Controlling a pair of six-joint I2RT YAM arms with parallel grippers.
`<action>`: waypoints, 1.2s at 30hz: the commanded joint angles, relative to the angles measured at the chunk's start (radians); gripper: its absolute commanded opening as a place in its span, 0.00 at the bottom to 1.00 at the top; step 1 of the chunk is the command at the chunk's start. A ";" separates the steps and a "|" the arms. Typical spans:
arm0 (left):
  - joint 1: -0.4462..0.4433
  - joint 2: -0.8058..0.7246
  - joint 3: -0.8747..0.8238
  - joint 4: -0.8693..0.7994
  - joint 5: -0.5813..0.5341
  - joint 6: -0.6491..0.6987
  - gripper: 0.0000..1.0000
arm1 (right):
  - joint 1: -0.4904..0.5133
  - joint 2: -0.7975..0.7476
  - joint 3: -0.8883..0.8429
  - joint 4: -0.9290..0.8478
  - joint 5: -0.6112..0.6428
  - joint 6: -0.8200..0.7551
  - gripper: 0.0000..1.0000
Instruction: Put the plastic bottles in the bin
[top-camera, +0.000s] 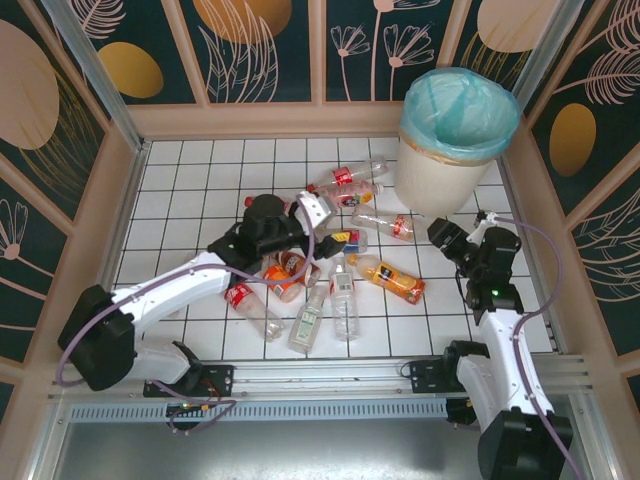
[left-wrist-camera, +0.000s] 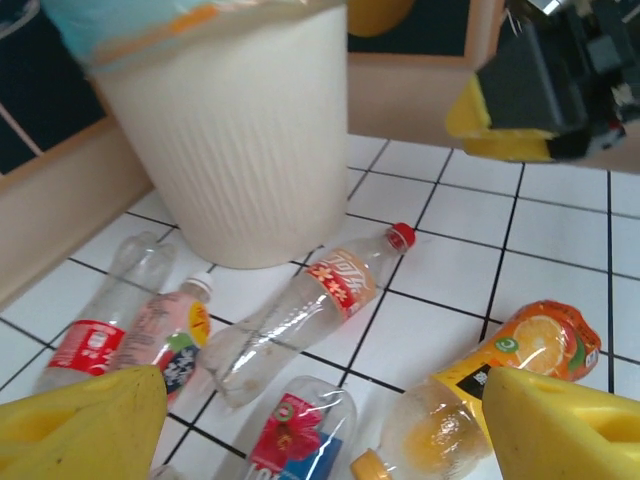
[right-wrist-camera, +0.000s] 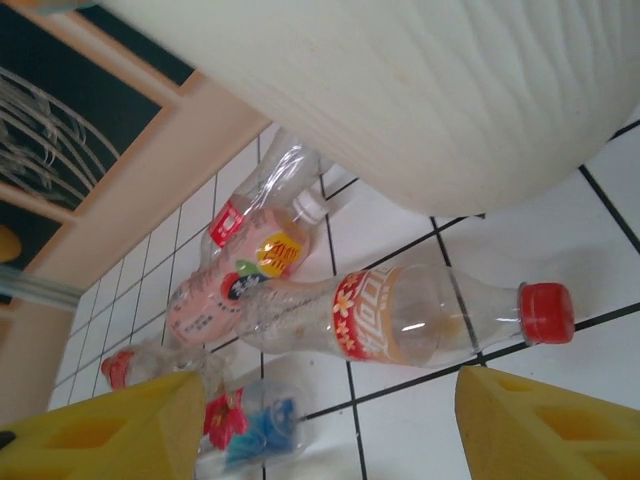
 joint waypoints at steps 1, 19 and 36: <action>-0.044 0.040 0.051 0.018 -0.045 0.069 0.82 | -0.058 0.060 -0.019 0.125 -0.048 0.096 0.64; -0.196 0.302 0.249 -0.001 -0.310 0.067 0.85 | -0.200 0.461 -0.205 0.697 -0.197 0.390 0.60; -0.199 0.275 0.196 -0.024 -0.327 0.037 0.87 | -0.202 0.681 -0.210 0.843 -0.155 0.452 0.66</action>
